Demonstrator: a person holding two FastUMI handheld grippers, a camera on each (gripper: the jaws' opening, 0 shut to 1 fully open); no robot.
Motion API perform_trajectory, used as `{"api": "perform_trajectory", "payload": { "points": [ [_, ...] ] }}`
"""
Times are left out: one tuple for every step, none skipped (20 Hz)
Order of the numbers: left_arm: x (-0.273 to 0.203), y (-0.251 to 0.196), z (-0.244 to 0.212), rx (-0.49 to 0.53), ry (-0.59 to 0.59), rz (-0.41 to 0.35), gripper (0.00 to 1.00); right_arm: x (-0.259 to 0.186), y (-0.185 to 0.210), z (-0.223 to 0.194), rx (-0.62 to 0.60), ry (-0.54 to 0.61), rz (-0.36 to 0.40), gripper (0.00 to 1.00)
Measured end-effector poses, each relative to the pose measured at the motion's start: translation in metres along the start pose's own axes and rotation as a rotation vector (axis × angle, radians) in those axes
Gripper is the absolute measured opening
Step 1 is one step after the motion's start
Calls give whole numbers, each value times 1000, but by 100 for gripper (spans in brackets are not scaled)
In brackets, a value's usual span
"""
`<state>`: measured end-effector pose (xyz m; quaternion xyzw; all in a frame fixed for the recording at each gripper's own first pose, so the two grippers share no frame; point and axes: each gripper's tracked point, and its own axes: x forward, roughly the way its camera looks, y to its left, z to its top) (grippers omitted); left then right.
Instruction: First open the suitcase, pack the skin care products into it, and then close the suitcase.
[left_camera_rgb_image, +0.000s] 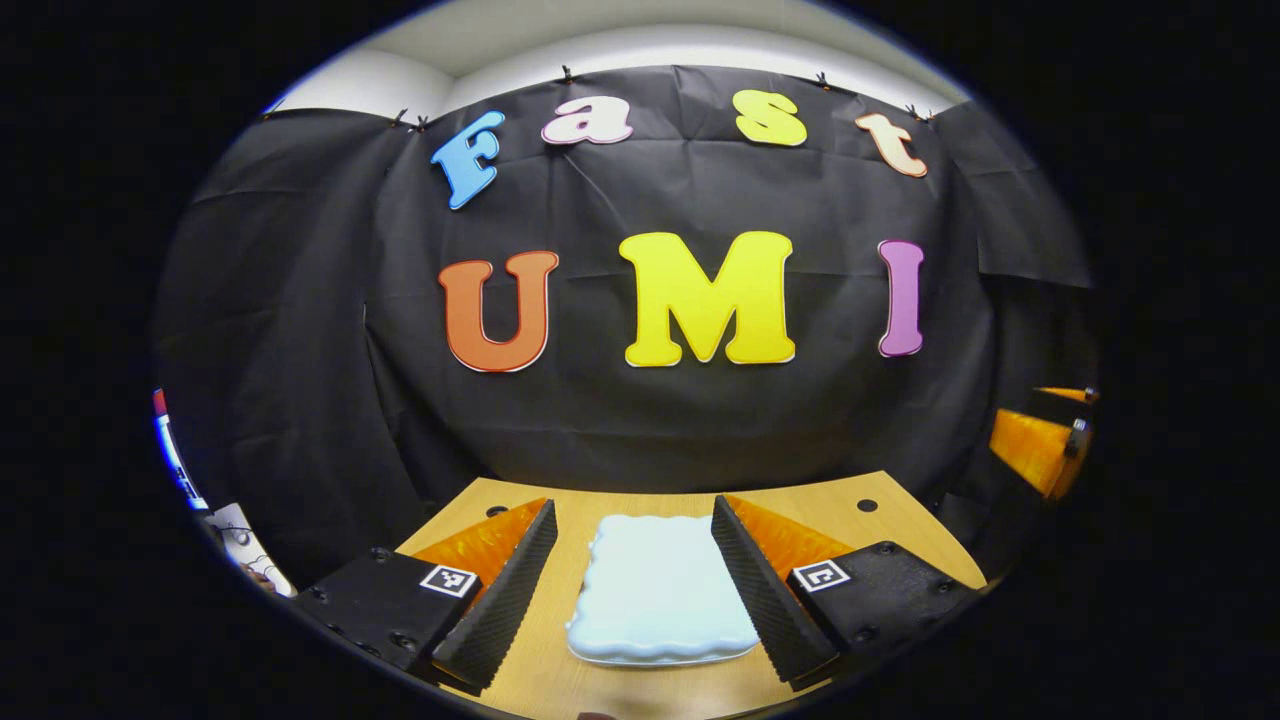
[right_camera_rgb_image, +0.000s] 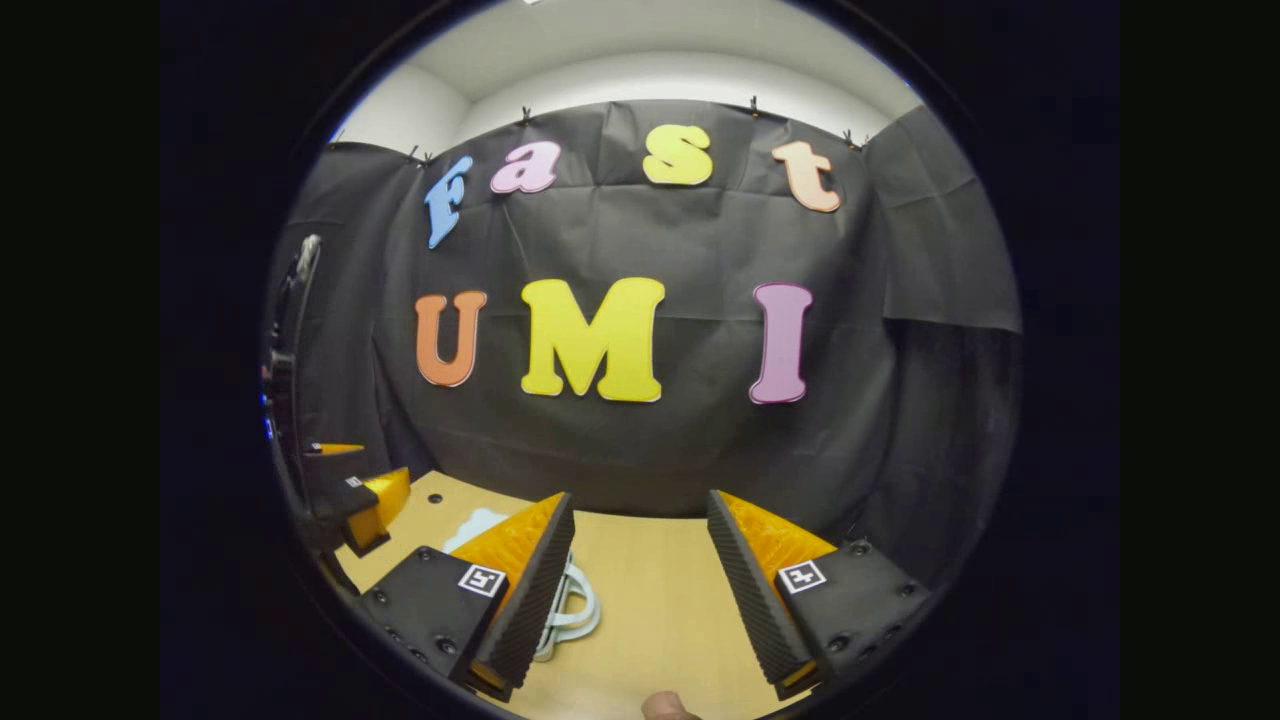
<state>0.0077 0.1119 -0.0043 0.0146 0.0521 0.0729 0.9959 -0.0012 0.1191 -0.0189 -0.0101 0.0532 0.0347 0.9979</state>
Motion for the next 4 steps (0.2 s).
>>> {"api": "perform_trajectory", "payload": {
  "points": [
    [-2, 6, 4, 13, -9, 2, 98, 3, 8, 0, -4, 3, -1, 80],
    [-2, 10, 7, 26, -19, -2, 98, 6, 15, -2, -6, 10, -2, 80],
    [-2, 13, 11, 28, -34, -9, 99, 9, 23, -3, -7, 17, -1, 79],
    [-1, 13, 15, 28, -45, -20, 98, 10, 30, -4, -9, 24, -3, 80]
  ]
}}
